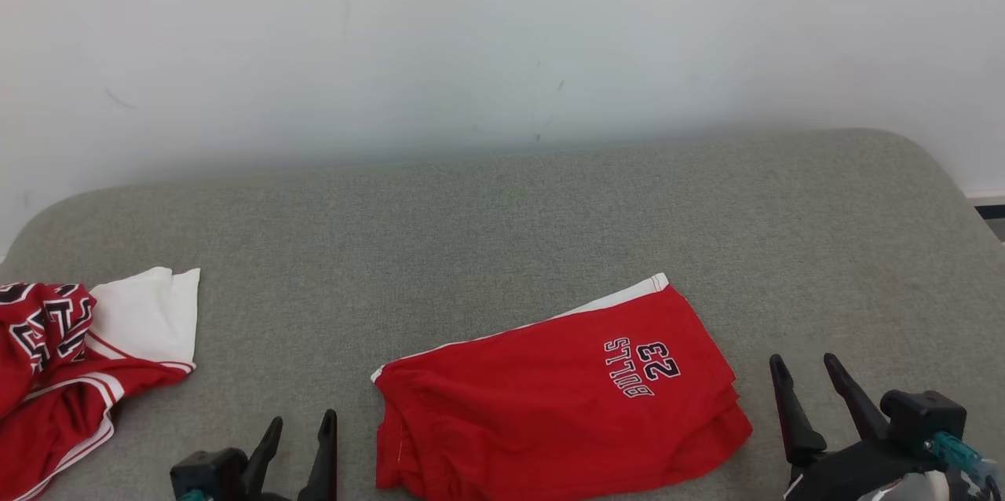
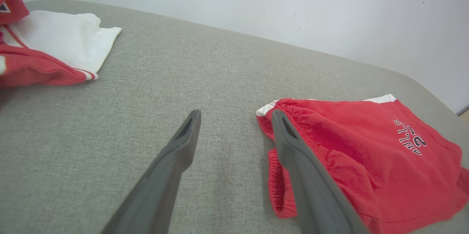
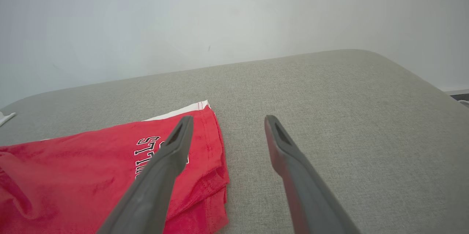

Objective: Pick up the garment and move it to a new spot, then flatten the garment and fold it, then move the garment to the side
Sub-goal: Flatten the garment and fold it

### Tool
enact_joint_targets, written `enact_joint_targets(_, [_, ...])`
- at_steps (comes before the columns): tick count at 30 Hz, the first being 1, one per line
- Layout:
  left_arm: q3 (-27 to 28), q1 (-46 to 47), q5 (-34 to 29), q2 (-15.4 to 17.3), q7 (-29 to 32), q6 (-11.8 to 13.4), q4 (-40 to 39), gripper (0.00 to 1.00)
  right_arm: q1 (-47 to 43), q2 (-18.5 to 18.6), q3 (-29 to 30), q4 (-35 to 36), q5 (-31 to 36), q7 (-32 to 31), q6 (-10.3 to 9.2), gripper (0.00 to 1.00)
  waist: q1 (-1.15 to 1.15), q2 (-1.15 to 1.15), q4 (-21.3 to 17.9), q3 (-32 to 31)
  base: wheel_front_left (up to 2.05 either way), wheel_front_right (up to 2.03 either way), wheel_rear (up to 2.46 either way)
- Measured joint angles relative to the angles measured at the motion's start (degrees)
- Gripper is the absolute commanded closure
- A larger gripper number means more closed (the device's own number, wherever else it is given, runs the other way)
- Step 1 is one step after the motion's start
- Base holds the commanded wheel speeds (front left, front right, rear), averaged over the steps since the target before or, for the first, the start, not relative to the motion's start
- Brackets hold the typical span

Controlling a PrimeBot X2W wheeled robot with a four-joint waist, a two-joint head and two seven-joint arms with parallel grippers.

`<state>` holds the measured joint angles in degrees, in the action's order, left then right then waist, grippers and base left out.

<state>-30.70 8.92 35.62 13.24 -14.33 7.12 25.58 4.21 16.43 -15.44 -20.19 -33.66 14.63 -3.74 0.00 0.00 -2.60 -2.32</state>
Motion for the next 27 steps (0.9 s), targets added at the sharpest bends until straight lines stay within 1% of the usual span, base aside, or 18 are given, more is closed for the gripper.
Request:
enact_joint_targets(3, [0.49,-1.85,-2.72,0.24,0.00,0.00,-1.89,0.00,-1.85,0.20,1.18,1.67,0.20,0.00,-0.41,0.00,0.00,0.00,0.30,0.11,0.00,0.00,0.00])
enact_joint_targets(5, [2.09,-3.08,-3.80,0.02,0.00,-0.01,-2.96,0.00,-2.41,0.18,1.24,2.47,0.82,0.00,-0.79,0.00,0.00,0.00,0.49,0.20,0.00,0.00,0.00])
enact_joint_targets(7, [3.59,-3.88,-6.33,-0.09,0.00,-0.01,-3.61,0.00,-2.86,0.18,1.89,3.65,1.02,0.00,-0.87,0.00,0.00,0.00,0.74,0.25,0.00,0.00,0.00])
enact_joint_targets(13, [6.94,-4.66,-10.54,-1.70,-0.01,-0.01,-6.76,0.00,-2.64,0.20,1.94,4.65,1.16,0.00,-0.88,0.00,0.00,0.00,1.80,0.60,0.00,0.00,0.00])
enact_joint_targets(16, [8.55,-6.02,-12.69,-2.35,-0.01,-0.01,-8.28,0.00,-1.04,0.33,0.78,2.86,1.16,-1.70,-0.60,0.00,0.00,0.00,2.17,0.78,0.00,0.00,0.00])
enact_joint_targets(17, [8.71,-6.25,-13.39,-2.52,-0.01,-0.01,-8.67,0.00,-0.08,0.54,0.43,2.00,1.16,-2.56,-0.15,0.00,0.00,0.00,2.29,0.83,0.00,0.00,0.00])
enact_joint_targets(22, [8.79,-6.11,-16.45,-3.48,-0.03,-0.01,-10.77,0.00,5.90,1.65,0.22,-2.00,0.99,-6.73,0.29,0.00,0.00,0.00,3.45,1.03,0.00,0.00,0.00])
enact_joint_targets(27, [9.34,-6.12,-18.03,-4.14,-0.08,-0.01,-12.36,0.00,11.74,1.51,-1.74,-7.66,0.83,-13.27,0.82,0.00,0.00,0.00,4.89,1.26,0.00,0.00,0.00])
